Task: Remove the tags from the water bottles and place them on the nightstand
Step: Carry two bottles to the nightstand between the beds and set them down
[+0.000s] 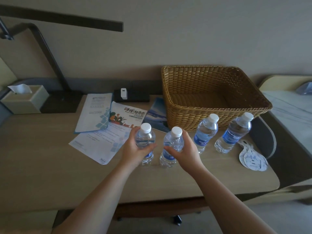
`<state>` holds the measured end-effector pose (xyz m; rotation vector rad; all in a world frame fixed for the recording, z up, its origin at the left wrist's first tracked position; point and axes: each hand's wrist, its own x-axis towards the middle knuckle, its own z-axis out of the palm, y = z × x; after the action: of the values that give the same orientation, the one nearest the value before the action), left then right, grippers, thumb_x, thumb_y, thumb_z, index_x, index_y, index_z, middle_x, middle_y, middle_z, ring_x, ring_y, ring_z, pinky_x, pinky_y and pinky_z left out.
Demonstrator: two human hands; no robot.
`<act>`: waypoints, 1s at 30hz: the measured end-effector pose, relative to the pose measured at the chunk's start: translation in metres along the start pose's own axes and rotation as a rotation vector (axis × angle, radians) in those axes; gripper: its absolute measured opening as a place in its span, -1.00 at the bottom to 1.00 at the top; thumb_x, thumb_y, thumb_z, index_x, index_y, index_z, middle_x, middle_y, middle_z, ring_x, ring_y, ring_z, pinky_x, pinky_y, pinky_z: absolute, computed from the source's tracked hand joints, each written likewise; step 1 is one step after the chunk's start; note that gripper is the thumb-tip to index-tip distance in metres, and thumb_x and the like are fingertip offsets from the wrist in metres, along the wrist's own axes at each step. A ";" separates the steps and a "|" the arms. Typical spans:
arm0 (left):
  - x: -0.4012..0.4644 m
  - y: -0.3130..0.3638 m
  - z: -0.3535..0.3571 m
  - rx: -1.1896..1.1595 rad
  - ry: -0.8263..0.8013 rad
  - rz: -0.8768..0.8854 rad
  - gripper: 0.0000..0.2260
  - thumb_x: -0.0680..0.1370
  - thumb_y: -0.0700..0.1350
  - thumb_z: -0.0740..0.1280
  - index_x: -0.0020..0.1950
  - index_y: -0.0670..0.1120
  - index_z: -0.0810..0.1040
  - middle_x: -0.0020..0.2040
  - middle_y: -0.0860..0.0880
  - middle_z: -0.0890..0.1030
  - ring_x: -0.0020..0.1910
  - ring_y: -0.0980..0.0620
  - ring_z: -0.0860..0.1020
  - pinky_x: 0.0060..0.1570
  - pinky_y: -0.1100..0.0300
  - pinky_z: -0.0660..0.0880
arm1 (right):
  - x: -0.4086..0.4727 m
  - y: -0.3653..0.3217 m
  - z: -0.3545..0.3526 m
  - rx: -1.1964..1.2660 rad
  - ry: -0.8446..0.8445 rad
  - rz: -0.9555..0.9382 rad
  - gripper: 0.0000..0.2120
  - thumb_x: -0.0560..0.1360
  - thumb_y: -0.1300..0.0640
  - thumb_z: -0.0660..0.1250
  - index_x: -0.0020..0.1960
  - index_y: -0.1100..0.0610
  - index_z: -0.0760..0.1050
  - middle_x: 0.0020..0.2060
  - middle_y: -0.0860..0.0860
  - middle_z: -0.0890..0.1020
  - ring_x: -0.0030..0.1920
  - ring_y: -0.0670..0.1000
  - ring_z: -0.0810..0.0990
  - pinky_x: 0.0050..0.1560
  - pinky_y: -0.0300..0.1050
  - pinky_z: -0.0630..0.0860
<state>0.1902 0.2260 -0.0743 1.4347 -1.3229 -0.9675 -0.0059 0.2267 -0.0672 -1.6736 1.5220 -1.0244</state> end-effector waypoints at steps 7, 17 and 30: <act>-0.002 -0.008 0.010 0.070 0.021 0.121 -0.43 0.32 -0.01 0.57 0.09 0.43 0.33 0.08 0.25 0.50 0.08 0.21 0.51 0.06 0.18 0.48 | -0.025 0.003 0.008 -0.014 0.278 0.023 -0.44 0.26 -0.16 0.46 0.19 -0.16 0.32 0.03 -0.22 0.50 0.08 -0.36 0.43 -0.04 -0.60 0.29; -0.023 0.014 0.064 -0.008 -0.188 0.148 -0.53 0.25 0.09 0.58 0.06 0.21 0.45 -0.06 0.14 0.64 -0.07 0.24 0.60 -0.04 0.28 0.50 | -0.081 0.027 -0.047 -0.008 0.517 0.153 -0.43 0.25 -0.18 0.46 0.19 0.01 0.46 0.02 -0.10 0.59 0.04 -0.14 0.56 0.04 -0.30 0.48; -0.129 0.098 0.290 -0.041 -0.499 0.249 -0.48 0.23 0.21 0.52 0.10 0.24 0.39 0.01 -0.01 0.66 0.03 0.06 0.62 0.08 0.15 0.53 | -0.223 0.104 -0.244 -0.019 0.901 0.305 -0.50 0.30 -0.03 0.55 0.18 -0.03 0.47 0.04 -0.06 0.62 0.06 -0.02 0.60 0.05 -0.09 0.55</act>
<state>-0.1275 0.3205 -0.0600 0.9954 -1.7819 -1.2196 -0.2750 0.4451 -0.0660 -0.9389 2.2431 -1.7000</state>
